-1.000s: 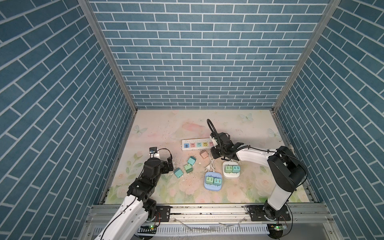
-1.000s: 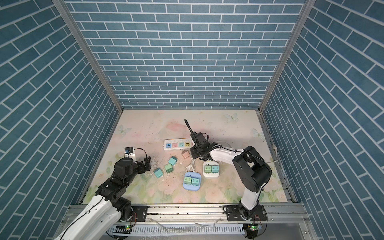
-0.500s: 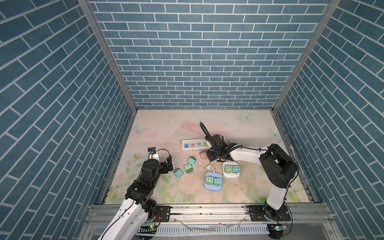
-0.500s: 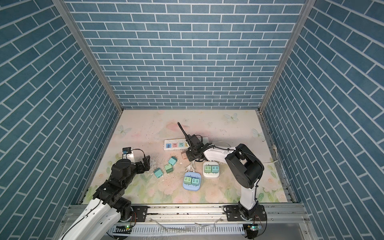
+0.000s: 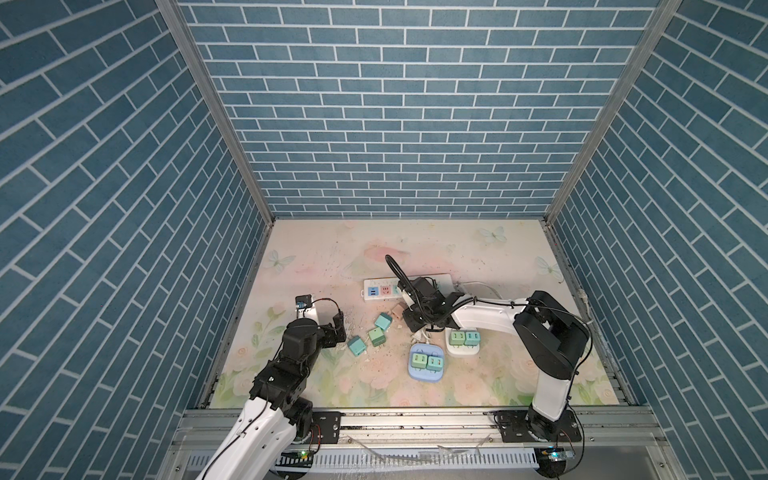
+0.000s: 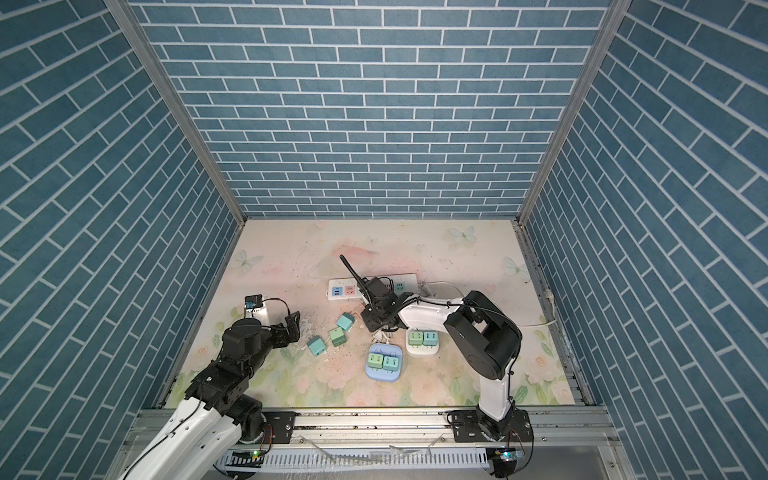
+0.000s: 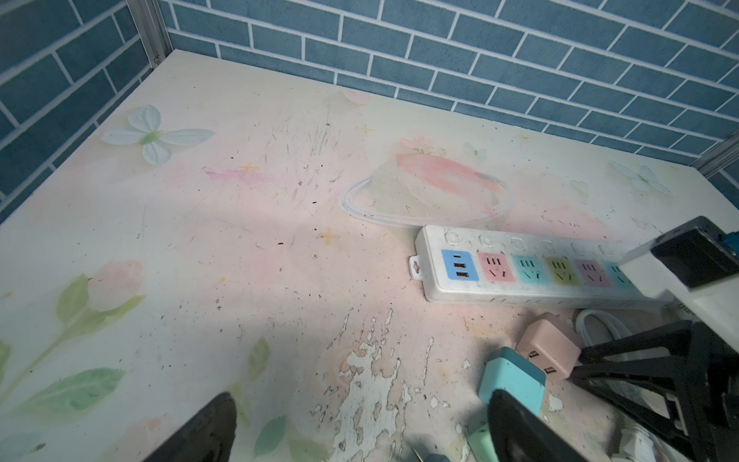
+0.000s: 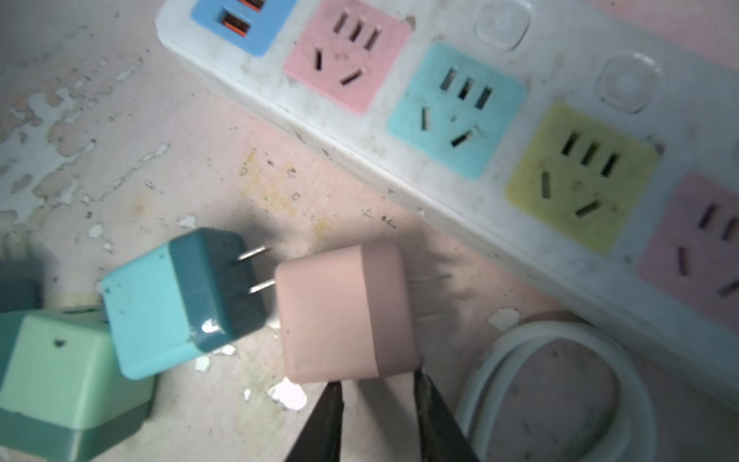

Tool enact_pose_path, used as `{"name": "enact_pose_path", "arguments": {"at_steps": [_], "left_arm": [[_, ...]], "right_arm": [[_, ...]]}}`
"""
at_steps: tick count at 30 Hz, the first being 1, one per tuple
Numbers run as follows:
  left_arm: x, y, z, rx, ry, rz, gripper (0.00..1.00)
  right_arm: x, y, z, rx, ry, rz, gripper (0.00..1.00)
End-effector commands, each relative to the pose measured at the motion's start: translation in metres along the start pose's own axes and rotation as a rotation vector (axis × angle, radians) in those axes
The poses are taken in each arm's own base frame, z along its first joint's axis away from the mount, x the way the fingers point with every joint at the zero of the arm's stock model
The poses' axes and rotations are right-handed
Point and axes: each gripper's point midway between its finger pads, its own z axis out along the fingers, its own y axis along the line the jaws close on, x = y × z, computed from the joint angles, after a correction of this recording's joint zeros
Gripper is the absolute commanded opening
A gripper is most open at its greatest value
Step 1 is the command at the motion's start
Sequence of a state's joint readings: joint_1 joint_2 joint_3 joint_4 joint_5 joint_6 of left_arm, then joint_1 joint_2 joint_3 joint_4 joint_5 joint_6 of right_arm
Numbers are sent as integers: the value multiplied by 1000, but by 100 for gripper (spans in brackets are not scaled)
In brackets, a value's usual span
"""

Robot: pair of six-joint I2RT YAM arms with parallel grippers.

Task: Insert plugs into power strip
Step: Rotate the plug at the center of the table, then move the plug to the center of the table.

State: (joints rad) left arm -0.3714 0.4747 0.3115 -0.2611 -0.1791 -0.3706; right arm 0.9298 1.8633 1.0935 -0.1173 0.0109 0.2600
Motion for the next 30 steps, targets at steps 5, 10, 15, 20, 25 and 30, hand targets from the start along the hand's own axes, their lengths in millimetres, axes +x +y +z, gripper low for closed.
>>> {"name": "enact_pose_path", "arguments": {"at_steps": [5,10,15,20,25,30], "left_arm": [[7,4,1,-11,17,-1,99],[8,4,1,-12,18,-1,99],[7,4,0,-10,16,-1,99],[7,4,0,-9,12,-2,99],[5,5,-2,-8,1,-7,99],[5,6,-4,-9,-6,-7,99]], "right_arm": [[-16,33,3,-56,-44,-47,42],[-23,48,5,-91,-65,-57,44],[-31,48,-8,-85,-100,-59,44],[-44,44,-29,-58,-152,-76,42],[-59,41,-41,-25,-192,-101,39],[-74,41,-36,-3,-196,-124,35]]}}
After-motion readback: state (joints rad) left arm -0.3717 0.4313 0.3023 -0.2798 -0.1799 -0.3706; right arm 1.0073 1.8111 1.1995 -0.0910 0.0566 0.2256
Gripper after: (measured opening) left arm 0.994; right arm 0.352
